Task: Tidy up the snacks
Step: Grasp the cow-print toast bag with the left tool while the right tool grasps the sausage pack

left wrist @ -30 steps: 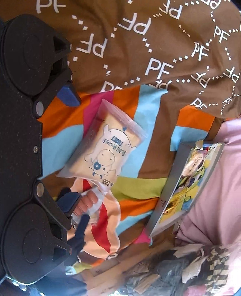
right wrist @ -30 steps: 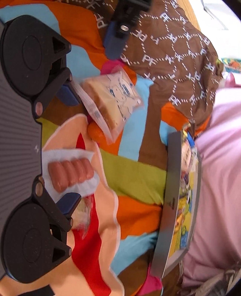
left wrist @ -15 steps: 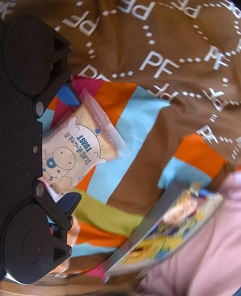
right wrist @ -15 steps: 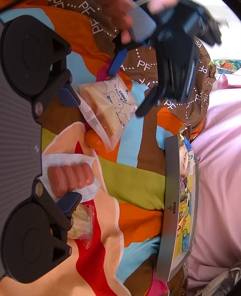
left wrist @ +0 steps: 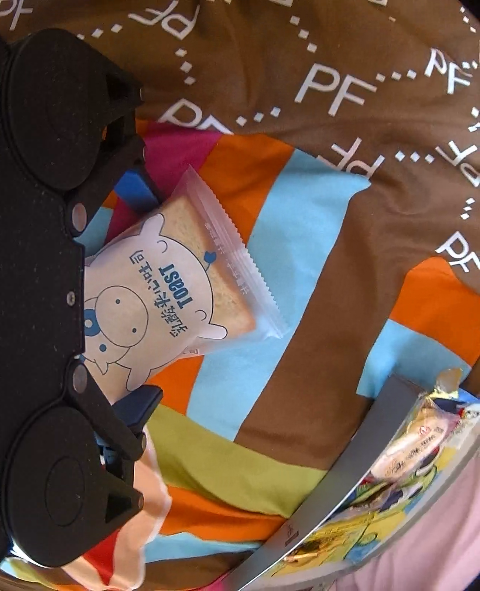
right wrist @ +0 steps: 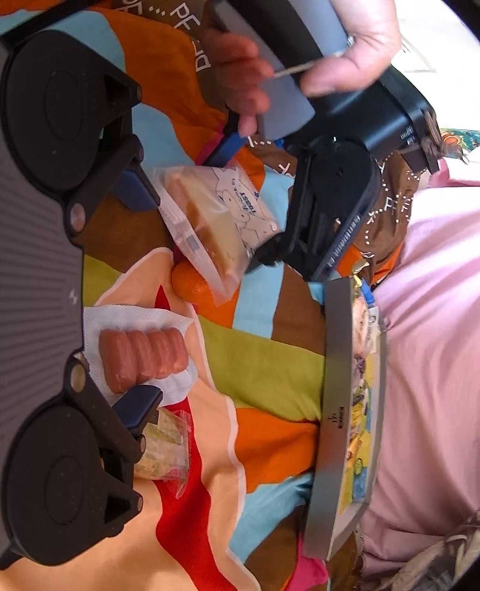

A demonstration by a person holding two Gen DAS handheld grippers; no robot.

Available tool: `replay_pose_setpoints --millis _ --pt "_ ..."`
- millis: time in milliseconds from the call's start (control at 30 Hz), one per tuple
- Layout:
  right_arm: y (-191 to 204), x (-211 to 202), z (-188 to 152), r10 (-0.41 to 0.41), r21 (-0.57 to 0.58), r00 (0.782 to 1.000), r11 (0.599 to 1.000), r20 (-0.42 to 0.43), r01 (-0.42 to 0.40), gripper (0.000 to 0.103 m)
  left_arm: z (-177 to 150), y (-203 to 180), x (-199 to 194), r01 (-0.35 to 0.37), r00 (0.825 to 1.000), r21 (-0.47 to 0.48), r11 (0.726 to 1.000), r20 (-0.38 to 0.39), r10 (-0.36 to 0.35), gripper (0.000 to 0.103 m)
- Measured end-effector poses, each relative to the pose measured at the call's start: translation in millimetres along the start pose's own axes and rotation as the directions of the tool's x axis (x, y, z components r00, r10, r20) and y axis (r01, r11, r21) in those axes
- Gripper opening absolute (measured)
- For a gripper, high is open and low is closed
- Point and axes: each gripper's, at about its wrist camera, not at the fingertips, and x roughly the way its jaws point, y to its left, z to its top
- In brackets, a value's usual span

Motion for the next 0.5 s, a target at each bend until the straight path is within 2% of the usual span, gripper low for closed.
replay_pose_setpoints --millis 200,333,433,500 --pt "-12.7 -15.5 1.1 -0.058 0.074 0.995 0.996 0.079 0.052 0.102 -12.6 13.6 -14.9 0.042 0.999 0.091 0.995 -0.011 -0.041 0.084" --pt "-16.0 -13.6 4.1 -0.074 0.08 0.995 0.994 0.059 0.069 0.102 -18.6 28.0 -23.0 0.066 0.997 0.179 0.982 -0.053 -0.057 0.077" --pt "-9.6 -4.2 6.7 -0.077 0.028 0.997 0.997 0.013 0.077 0.102 -25.0 37.2 -33.7 0.085 0.995 0.257 0.963 -0.078 -0.067 0.076" --pt "-4.2 4.4 7.6 -0.109 -0.012 0.994 0.994 -0.026 0.109 0.102 -28.2 45.2 -40.1 0.102 0.993 0.286 0.953 -0.08 -0.083 0.076"
